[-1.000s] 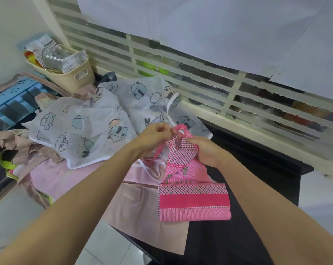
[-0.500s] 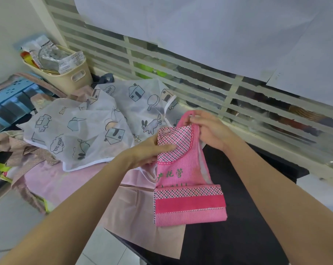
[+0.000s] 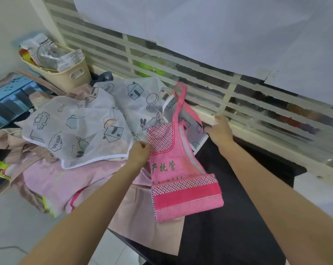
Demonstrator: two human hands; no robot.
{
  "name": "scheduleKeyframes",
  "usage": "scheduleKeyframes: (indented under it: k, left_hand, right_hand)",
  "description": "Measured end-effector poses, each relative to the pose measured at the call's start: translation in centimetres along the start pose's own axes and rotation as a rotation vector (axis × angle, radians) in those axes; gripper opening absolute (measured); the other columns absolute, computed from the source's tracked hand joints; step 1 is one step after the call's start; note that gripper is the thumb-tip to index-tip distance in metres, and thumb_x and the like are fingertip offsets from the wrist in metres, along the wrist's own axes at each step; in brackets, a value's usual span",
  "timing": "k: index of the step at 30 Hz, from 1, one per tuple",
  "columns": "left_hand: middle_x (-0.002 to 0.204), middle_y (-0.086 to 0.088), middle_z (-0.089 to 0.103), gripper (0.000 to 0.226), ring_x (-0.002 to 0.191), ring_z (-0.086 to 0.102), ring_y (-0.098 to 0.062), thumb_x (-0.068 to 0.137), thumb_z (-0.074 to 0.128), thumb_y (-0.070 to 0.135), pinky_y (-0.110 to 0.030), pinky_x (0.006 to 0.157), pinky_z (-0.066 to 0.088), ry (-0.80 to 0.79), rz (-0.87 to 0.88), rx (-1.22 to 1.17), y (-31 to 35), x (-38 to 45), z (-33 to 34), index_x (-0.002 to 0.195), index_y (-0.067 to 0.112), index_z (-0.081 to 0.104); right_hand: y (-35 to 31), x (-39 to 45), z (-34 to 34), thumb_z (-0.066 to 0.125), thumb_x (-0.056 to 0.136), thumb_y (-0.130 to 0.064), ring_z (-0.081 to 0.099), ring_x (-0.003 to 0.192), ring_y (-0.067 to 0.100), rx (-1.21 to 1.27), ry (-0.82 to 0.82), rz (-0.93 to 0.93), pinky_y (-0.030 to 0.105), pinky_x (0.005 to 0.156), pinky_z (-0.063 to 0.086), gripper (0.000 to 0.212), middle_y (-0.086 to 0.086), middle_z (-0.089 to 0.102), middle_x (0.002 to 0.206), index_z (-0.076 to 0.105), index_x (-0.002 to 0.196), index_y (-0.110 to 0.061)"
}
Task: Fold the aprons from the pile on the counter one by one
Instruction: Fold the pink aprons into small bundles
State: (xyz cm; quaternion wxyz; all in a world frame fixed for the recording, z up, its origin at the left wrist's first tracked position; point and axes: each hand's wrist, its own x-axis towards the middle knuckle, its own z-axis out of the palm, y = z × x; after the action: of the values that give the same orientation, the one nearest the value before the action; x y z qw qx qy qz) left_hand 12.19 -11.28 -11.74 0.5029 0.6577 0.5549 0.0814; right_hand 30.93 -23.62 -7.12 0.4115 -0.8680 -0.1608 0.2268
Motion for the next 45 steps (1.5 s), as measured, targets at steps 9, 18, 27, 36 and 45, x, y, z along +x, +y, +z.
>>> scheduleKeyframes:
  k: [9,18,27,36,45]
  left_hand:
    - [0.086,-0.008,0.068,0.023,0.077,0.064,-0.018,0.095,0.044,0.006,-0.025,0.071,0.055,-0.425,-0.22,-0.172,-2.1,-1.9,0.0,0.086,0.006,0.065]
    - [0.089,-0.008,0.066,0.021,0.076,0.063,-0.014,0.095,0.044,0.004,-0.027,0.076,0.054,-0.59,-0.156,-0.225,-3.6,-2.8,-0.1,0.088,0.009,0.064]
    - [0.067,-0.003,0.058,0.027,0.058,0.051,-0.013,0.098,0.045,0.024,-0.024,0.061,0.043,-0.469,-0.217,-0.265,-4.2,-3.5,2.3,0.078,0.011,0.056]
    - [0.066,-0.008,0.053,0.038,0.061,0.05,-0.022,0.1,0.036,0.013,-0.028,0.062,0.043,-0.081,-0.036,0.033,-4.6,-3.0,2.8,0.065,0.009,0.05]
    - [0.075,-0.002,0.062,0.008,0.062,0.058,-0.011,0.089,0.062,0.013,-0.019,0.055,0.049,-0.308,0.011,0.098,-4.6,-3.4,1.7,0.086,0.009,0.057]
  right_hand:
    - [6.8,-4.3,2.6,0.06,0.089,-0.017,0.063,0.099,0.029,-0.47,-0.517,-0.078,0.041,0.091,0.051,0.027,0.018,0.066,0.108,0.066,0.105,0.004]
    - [9.0,-4.1,3.2,0.062,0.088,-0.013,0.064,0.084,0.031,-0.431,-0.425,-0.024,0.045,0.087,0.052,0.025,0.025,0.062,0.088,0.065,0.09,0.012]
    - [9.0,-5.0,2.4,0.059,0.09,-0.009,0.042,0.062,0.005,-0.319,-0.395,-0.052,0.019,0.061,0.039,0.021,-0.003,0.042,0.07,0.052,0.071,-0.006]
    - [9.7,-3.6,1.5,0.06,0.089,-0.014,0.044,0.061,0.009,-0.37,-0.509,0.059,0.021,0.053,0.034,0.032,0.0,0.044,0.067,0.041,0.063,-0.014]
    - [10.0,-4.8,2.8,0.046,0.097,-0.015,0.051,0.071,0.015,-0.372,-0.457,-0.128,0.024,0.06,0.039,0.026,0.011,0.058,0.081,0.062,0.093,0.005]
